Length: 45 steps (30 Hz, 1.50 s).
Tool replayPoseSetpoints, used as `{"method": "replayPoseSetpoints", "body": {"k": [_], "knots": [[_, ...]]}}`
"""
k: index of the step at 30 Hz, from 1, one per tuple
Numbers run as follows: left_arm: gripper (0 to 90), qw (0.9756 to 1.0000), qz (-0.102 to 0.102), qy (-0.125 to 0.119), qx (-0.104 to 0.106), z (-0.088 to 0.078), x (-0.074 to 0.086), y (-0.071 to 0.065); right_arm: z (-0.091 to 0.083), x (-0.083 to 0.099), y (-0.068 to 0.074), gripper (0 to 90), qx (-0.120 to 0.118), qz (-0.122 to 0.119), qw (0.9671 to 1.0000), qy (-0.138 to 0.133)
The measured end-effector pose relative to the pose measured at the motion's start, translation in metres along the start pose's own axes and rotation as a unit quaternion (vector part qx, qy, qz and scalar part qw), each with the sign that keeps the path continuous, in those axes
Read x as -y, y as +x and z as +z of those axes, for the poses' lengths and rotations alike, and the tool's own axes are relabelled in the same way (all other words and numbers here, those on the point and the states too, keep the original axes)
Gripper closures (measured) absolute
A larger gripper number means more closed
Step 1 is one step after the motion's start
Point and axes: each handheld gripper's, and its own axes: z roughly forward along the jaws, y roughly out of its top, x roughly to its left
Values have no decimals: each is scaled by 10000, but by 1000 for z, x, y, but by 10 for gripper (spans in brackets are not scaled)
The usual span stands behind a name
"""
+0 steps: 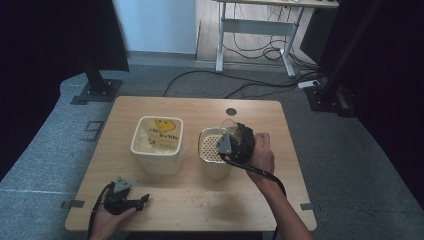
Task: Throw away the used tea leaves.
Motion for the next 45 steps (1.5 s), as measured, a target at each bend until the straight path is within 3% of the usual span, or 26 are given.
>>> {"method": "replayPoseSetpoints", "body": {"k": [2, 4, 7, 9, 12, 15, 16, 19, 22, 25, 26, 27, 28, 29, 34, 35, 36, 37, 38, 39, 42, 45], "knots": [[161, 10000, -5, 8, 4, 0, 0, 0, 1, -2, 4, 411, 69, -404, 9991, 57], [161, 10000, -8, 13, 1, 0, 0, 1, 4, -4, 9, 411, 258, -975, 9948, 171], [161, 10000, -7, 20, 3, 0, 0, 0, 6, -6, 15, 412, 406, -1501, 9875, 242], [161, 10000, -1, 16, -7, 0, 0, 0, 8, -5, 20, 416, 566, -1900, 9798, 266], [161, 10000, 5, 27, -5, 1, 0, 0, 9, -5, 28, 420, 884, -2603, 9609, 328], [160, 10000, 15, 29, -4, 1, 0, 0, 10, -7, 29, 420, 1011, -2955, 9494, 314], [160, 10000, 11, 32, -1, 1, 0, 0, 10, -7, 30, 420, 1080, -3101, 9439, 355], [160, 10000, 8, 31, -9, 1, 0, 0, 11, -7, 32, 420, 1166, -3372, 9336, 333], [160, 10000, 4, 32, -9, 0, 0, 0, 10, -7, 32, 421, 1227, -3420, 9309, 374], [160, 10000, 7, 30, -10, 0, 0, 0, 11, -8, 30, 423, 1265, -3409, 9309, 335], [160, 10000, 5, 27, -13, 0, 0, 0, 11, -8, 29, 423, 1248, -3349, 9334, 327], [160, 10000, 5, 29, -10, 0, 0, 0, 11, -8, 28, 423, 1211, -3261, 9370, 307], [160, 10000, 5, 30, -10, 0, 0, 0, 10, -8, 27, 423, 1073, -3027, 9465, 320], [160, 10000, 16, 26, -19, 0, 0, 0, 10, -8, 27, 423, 1073, -3027, 9465, 320], [160, 10000, -1, 25, -18, 0, 0, 1, 11, -5, 22, 423, 794, -2411, 9669, 261], [160, 10000, -1, 34, -13, 0, 0, 1, 11, -3, 18, 422, 562, -1988, 9782, 223], [160, 10000, 1, 35, -16, 0, 0, 0, 11, -3, 18, 422, 562, -1988, 9782, 223], [160, 10000, 4, 34, -18, 0, 0, 0, 11, -3, 16, 422, 479, -1845, 9815, 157], [160, 10000, 4, 34, -18, 0, 0, 0, 10, -2, 13, 422, 347, -1540, 9874, 87], [160, 10000, 4, 37, -17, 0, 0, 0, 10, -2, 10, 422, 277, -1329, 9907, 56], [160, 10000, 6, 41, -16, 0, 0, 0, 8, 0, 3, 423, 44, -662, 9978, -81], [160, 10000, 5, 39, -19, 1, 0, 0, 4, 2, -5, 422, -226, 128, 9994, -234]]}}
